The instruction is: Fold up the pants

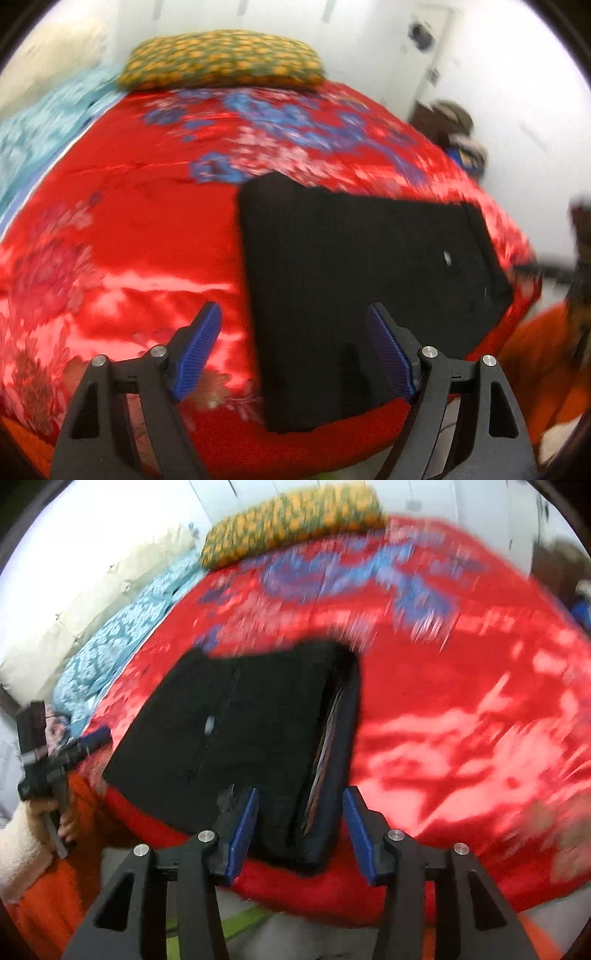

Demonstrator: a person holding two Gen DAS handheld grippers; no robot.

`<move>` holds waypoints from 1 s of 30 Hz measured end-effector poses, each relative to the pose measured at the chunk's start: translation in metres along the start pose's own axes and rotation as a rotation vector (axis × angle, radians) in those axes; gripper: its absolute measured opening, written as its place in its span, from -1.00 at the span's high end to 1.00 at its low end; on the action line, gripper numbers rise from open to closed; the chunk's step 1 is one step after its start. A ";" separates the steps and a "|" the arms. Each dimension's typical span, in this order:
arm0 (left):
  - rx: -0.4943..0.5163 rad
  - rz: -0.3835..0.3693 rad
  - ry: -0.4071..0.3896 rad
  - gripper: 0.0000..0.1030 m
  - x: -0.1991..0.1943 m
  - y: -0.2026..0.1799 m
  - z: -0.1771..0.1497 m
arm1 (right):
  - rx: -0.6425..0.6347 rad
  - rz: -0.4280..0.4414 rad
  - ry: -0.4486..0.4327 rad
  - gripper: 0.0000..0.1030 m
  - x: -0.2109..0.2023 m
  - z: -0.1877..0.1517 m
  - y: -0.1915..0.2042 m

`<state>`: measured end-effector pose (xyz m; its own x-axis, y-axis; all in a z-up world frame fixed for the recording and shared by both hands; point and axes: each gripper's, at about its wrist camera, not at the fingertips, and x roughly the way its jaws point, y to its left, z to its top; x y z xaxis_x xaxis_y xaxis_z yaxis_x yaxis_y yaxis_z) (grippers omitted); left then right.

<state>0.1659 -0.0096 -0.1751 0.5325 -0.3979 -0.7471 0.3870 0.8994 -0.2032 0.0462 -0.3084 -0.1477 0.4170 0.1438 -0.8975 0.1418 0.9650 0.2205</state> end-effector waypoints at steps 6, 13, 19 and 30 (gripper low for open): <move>0.134 0.041 0.060 -0.65 0.018 -0.028 -0.010 | -0.124 0.086 -0.132 0.07 -0.004 0.058 0.036; 0.126 0.024 0.073 -0.72 0.012 -0.028 -0.017 | -0.080 -0.103 0.038 0.47 0.097 0.063 -0.012; 0.137 0.036 0.077 -0.72 0.011 -0.033 -0.014 | -0.106 -0.151 -0.056 0.45 0.050 0.057 -0.002; 0.152 0.082 0.087 -0.86 0.008 -0.051 -0.018 | -0.137 -0.038 0.013 0.47 0.030 -0.032 0.069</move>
<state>0.1366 -0.0551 -0.1820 0.5019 -0.3016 -0.8107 0.4583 0.8876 -0.0464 0.0399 -0.2306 -0.1716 0.4022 0.1084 -0.9091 0.0335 0.9906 0.1329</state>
